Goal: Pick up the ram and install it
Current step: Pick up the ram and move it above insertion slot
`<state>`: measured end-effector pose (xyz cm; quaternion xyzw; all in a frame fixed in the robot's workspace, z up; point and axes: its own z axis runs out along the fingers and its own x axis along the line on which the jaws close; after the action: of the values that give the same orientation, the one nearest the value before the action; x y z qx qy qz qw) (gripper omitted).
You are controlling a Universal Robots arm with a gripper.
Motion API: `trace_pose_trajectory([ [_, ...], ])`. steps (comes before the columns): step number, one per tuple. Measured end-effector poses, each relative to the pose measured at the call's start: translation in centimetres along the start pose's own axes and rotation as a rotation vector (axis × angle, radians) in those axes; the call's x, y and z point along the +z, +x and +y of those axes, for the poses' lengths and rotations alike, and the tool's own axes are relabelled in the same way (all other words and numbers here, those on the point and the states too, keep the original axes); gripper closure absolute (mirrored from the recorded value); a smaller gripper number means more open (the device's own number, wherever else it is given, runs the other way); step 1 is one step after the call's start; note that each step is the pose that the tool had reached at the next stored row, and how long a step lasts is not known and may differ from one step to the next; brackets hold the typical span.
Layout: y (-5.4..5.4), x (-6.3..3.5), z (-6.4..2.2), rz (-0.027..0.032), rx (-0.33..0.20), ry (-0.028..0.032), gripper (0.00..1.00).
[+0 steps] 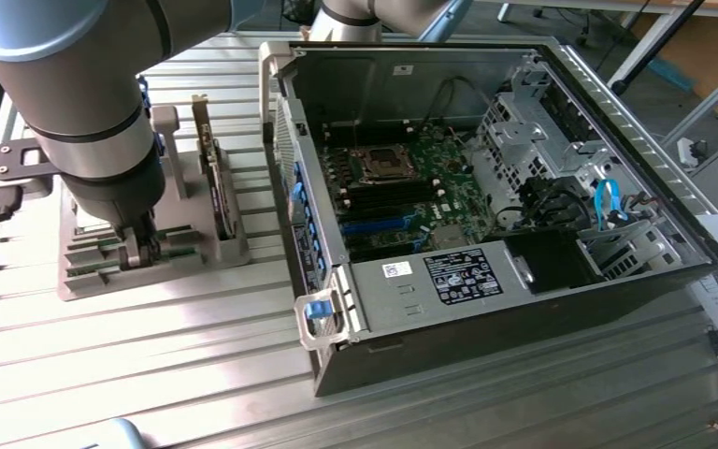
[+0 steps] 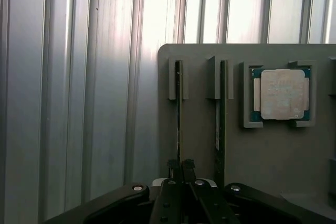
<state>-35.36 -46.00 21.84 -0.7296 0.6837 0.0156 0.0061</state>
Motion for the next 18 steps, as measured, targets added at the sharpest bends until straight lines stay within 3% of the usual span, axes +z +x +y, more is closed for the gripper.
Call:
trace_pose_trajectory([
  [18, 0.0, -1.58, 0.02, -0.0001, 0.0, 0.0, 0.88],
])
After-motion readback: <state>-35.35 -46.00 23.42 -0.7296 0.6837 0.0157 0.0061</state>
